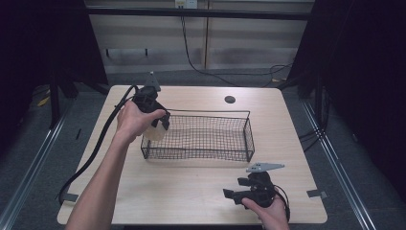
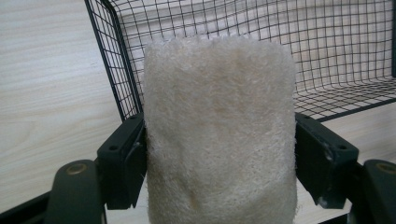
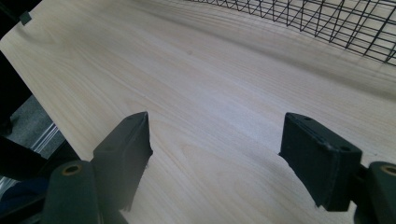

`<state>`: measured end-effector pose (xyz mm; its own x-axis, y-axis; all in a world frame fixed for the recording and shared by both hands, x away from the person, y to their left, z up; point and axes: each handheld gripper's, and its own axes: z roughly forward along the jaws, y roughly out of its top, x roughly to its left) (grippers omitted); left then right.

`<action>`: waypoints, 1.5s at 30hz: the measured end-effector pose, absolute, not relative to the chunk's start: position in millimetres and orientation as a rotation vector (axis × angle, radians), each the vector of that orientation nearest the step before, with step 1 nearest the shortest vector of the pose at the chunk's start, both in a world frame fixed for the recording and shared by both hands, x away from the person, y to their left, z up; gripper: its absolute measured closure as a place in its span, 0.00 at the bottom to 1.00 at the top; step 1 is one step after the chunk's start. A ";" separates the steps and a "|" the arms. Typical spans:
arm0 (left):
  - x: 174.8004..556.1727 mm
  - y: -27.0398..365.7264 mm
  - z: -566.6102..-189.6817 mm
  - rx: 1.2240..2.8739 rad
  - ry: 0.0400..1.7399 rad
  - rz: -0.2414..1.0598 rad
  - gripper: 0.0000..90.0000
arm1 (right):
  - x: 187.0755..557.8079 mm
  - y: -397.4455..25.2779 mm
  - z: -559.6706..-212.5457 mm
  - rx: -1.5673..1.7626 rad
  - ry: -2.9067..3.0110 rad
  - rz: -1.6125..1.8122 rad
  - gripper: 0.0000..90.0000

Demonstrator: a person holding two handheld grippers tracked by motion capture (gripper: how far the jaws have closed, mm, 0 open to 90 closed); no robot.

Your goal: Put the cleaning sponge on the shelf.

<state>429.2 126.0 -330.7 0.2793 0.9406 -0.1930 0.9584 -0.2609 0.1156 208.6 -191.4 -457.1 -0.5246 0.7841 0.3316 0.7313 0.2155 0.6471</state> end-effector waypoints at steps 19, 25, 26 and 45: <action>431.8 118.2 -352.1 2.300 1.872 -0.045 0.30 | 208.4 -190.8 -457.6 1.492 2.402 1.214 0.27; 433.8 117.8 -363.4 2.289 1.892 -0.049 0.30 | 207.9 -190.8 -457.2 1.492 2.404 1.210 0.27; 434.1 118.1 -366.3 2.290 1.900 -0.048 0.30 | 208.1 -190.9 -457.3 1.488 2.406 1.212 0.27; 439.3 112.8 -396.4 2.304 1.941 -0.038 0.30 | 208.5 -190.1 -457.9 1.492 2.411 1.208 0.27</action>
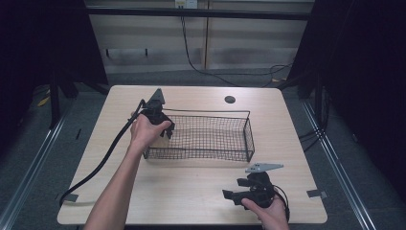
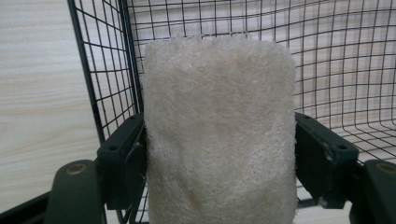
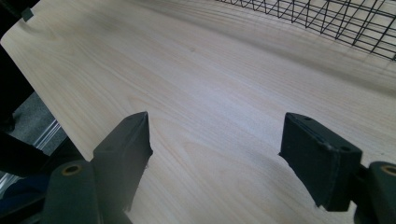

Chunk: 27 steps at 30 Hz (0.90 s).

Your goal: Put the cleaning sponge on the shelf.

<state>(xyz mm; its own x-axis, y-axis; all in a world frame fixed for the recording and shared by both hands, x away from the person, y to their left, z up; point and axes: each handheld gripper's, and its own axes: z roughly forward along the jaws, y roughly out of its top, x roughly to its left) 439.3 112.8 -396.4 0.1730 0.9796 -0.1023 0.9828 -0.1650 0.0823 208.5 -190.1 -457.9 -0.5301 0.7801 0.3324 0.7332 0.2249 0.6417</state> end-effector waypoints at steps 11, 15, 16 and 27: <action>441.0 109.5 -411.1 2.331 1.956 -0.031 0.30 | 208.1 -189.5 -458.2 1.484 2.418 1.213 0.27; 440.9 106.6 -417.5 2.366 1.952 -0.013 0.29 | 208.2 -189.4 -458.1 1.479 2.422 1.213 0.26; 441.3 106.6 -419.3 2.356 1.960 0.001 0.29 | 208.3 -188.9 -458.5 1.482 2.427 1.210 0.26; 442.4 102.7 -433.6 2.432 1.926 0.008 0.29 | 207.9 -188.3 -458.9 1.476 2.437 1.209 0.26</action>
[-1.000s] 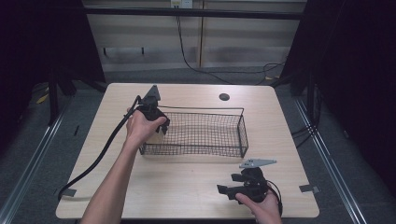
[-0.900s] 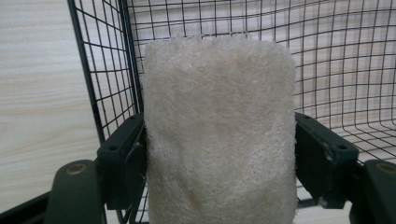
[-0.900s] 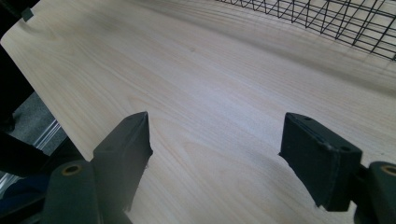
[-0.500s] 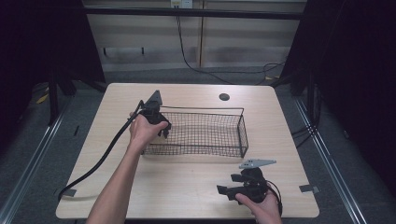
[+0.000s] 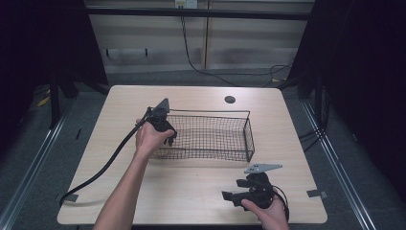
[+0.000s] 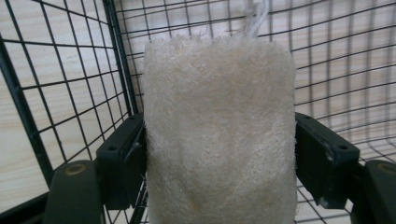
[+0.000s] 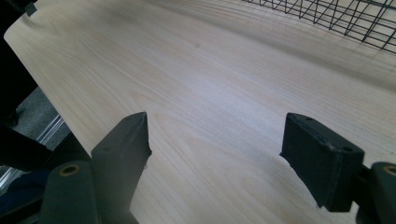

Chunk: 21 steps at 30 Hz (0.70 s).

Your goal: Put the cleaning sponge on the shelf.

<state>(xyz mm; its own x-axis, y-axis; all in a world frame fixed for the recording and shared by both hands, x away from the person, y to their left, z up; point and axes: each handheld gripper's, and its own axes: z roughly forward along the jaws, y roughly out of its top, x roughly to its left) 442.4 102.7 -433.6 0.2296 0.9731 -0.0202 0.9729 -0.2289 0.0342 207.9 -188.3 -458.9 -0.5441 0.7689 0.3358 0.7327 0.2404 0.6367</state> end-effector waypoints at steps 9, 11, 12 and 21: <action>441.9 101.4 -438.3 2.432 1.929 -0.002 0.29 | 208.1 -188.1 -459.0 1.477 2.441 1.210 0.26; 442.2 101.4 -439.6 2.437 1.925 -0.008 0.29 | 208.1 -187.9 -459.1 1.480 2.441 1.209 0.26; 442.2 101.4 -439.6 2.437 1.925 -0.008 0.29 | 208.1 -187.9 -459.1 1.480 2.441 1.209 0.26; 443.2 101.8 -441.0 2.473 1.890 -0.046 0.28 | 207.9 -187.8 -458.7 1.479 2.445 1.206 0.26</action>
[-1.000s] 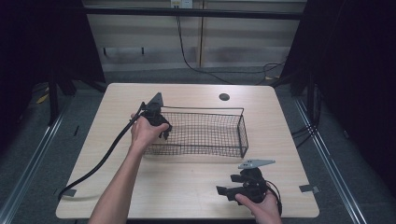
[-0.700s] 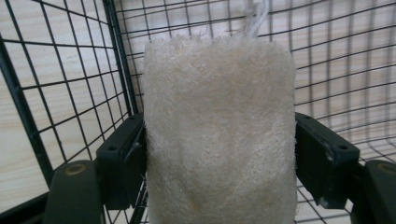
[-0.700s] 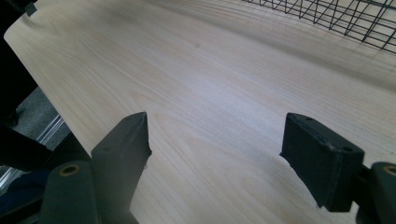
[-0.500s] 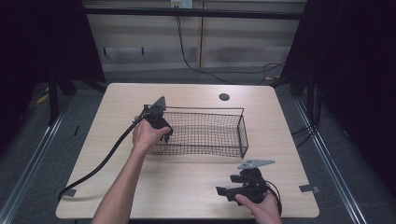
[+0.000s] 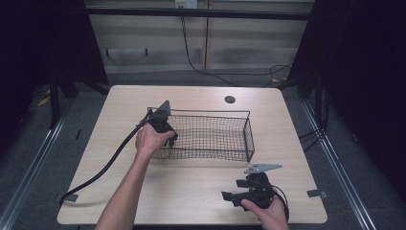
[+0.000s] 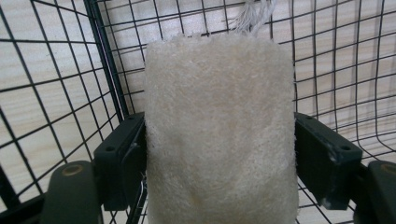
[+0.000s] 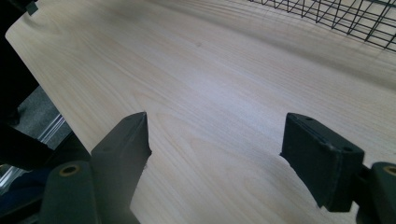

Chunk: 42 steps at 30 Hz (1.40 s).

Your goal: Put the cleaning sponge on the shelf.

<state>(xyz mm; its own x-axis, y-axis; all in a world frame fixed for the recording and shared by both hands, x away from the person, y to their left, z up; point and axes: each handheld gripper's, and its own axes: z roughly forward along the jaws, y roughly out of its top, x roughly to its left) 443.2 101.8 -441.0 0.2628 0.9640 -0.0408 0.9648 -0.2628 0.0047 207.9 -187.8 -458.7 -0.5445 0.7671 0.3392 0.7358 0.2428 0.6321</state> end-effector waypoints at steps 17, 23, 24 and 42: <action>444.4 105.6 -435.7 2.436 1.833 -0.093 0.20 | 208.0 -187.0 -459.1 1.471 2.456 1.207 0.26; 444.2 106.0 -433.6 2.423 1.827 -0.106 0.20 | 207.9 -187.5 -458.9 1.476 2.455 1.203 0.26; 443.8 106.1 -432.1 2.410 1.828 -0.107 0.20 | 208.1 -187.5 -458.9 1.475 2.455 1.203 0.26; 438.1 116.2 -405.4 2.373 1.718 -0.103 0.23 | 208.0 -187.0 -458.7 1.469 2.453 1.205 0.26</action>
